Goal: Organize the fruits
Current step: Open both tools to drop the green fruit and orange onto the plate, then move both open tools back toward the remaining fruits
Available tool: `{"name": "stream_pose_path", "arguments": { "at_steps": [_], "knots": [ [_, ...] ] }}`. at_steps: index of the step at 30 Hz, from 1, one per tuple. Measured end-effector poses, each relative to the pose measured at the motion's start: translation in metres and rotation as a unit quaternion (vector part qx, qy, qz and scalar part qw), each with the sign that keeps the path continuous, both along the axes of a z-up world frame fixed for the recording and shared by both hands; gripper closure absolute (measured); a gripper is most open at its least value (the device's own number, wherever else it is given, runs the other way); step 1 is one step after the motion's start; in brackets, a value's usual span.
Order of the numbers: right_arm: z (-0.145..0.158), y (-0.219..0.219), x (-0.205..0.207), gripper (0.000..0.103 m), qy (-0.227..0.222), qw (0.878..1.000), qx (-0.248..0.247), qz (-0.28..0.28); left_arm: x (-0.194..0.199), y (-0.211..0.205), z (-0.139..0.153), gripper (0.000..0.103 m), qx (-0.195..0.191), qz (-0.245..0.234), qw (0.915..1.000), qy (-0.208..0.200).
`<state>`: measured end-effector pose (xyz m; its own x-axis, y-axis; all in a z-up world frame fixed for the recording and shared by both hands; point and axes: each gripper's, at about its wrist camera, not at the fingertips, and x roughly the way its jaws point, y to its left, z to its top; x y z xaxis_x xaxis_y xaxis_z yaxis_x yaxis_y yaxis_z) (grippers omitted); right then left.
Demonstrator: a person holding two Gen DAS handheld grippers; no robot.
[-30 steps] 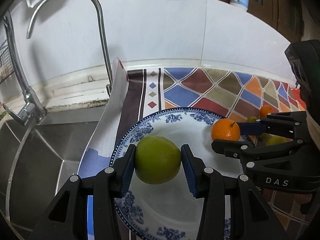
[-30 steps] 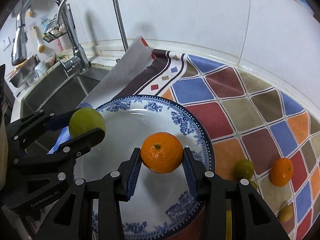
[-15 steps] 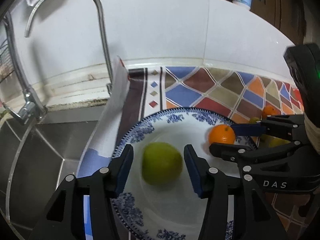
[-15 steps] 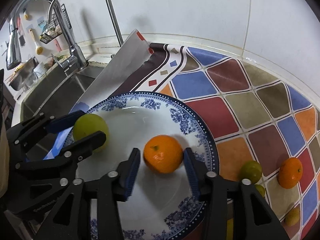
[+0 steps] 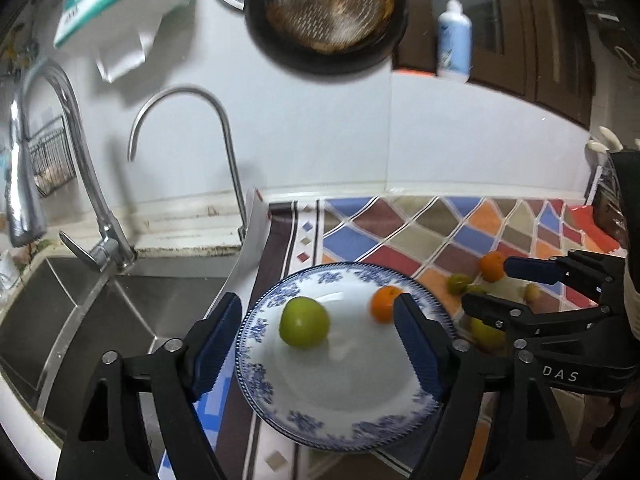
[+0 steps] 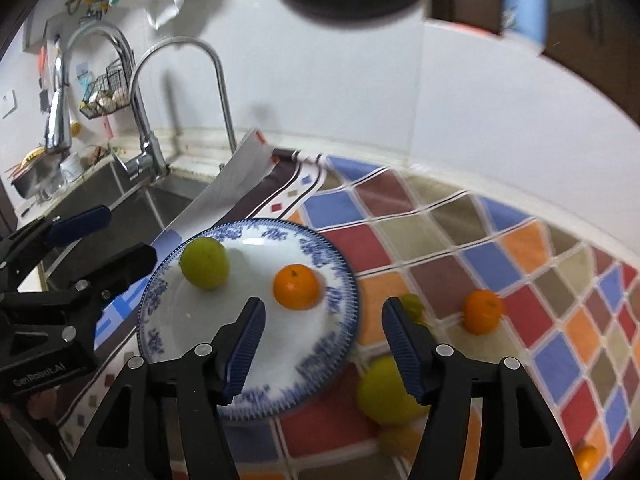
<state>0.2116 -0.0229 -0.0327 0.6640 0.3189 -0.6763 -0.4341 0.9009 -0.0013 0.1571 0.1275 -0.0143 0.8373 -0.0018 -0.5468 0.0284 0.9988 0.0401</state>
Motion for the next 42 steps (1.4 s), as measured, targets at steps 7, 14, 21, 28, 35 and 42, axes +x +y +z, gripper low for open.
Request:
{"name": "stream_pose_path", "arguments": {
  "at_steps": [7, 14, 21, 28, 35, 42],
  "knots": [
    [0.028, -0.045, -0.048, 0.036, -0.045, 0.998, 0.011, -0.046, -0.035, -0.034, 0.018, 0.017, 0.003, -0.020, 0.9992, -0.035],
    [0.041, -0.086, -0.091, 0.031, -0.072, 0.993, 0.008, -0.092, -0.062, -0.070, 0.025, 0.012, 0.009, -0.049, 0.9967, -0.065],
    [0.041, -0.122, -0.118, 0.031, -0.088, 0.988, -0.003, -0.128, -0.077, -0.104, 0.017, 0.012, 0.019, -0.068, 0.9950, -0.071],
    [0.029, -0.159, -0.136, 0.031, -0.095, 0.979, -0.015, -0.180, -0.079, -0.133, -0.003, 0.012, 0.020, -0.077, 0.9956, -0.049],
    [0.008, -0.185, -0.142, 0.031, -0.067, 0.978, -0.020, -0.199, -0.080, -0.153, -0.020, 0.013, 0.033, -0.071, 0.9965, -0.029],
    [-0.011, -0.205, -0.135, 0.031, -0.039, 0.971, -0.005, -0.234, -0.067, -0.165, -0.034, 0.020, 0.042, -0.070, 0.9967, -0.002]
  ]
}}
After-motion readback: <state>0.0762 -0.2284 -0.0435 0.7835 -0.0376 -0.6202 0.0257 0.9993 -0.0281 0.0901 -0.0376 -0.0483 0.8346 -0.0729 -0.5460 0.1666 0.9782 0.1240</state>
